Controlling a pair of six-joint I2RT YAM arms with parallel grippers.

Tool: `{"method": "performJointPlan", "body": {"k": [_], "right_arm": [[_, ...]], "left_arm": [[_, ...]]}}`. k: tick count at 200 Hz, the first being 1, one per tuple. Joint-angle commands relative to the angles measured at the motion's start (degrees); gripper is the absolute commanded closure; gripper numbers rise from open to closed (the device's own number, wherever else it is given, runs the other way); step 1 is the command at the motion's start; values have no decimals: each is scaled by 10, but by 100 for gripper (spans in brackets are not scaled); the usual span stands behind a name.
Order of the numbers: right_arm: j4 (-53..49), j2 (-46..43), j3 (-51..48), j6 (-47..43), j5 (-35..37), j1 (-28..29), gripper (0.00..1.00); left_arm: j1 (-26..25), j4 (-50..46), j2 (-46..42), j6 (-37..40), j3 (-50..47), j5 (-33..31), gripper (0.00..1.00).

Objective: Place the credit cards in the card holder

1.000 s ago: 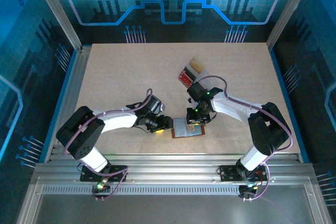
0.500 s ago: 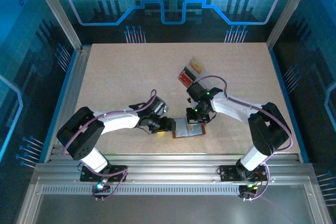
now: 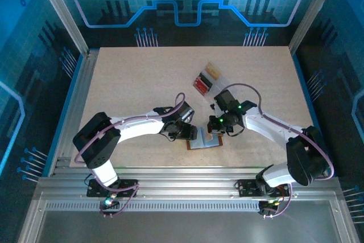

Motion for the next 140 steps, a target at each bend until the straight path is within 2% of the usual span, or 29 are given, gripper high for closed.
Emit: {"method": "performJointPlan", "body": {"k": [1, 66, 88, 140], "right_arm": [[67, -22, -36, 9, -41, -14, 100], [176, -55, -112, 32, -83, -48, 100], [210, -43, -123, 42, -96, -49, 100], [245, -16, -123, 50, -116, -49, 100]], "left_arm": [[-6, -40, 22, 7, 27, -35, 42], [-11, -41, 58, -2, 25, -45, 49], [-11, -35, 59, -9, 11, -46, 53], [-11, -26, 59, -14, -3, -42, 55]]}}
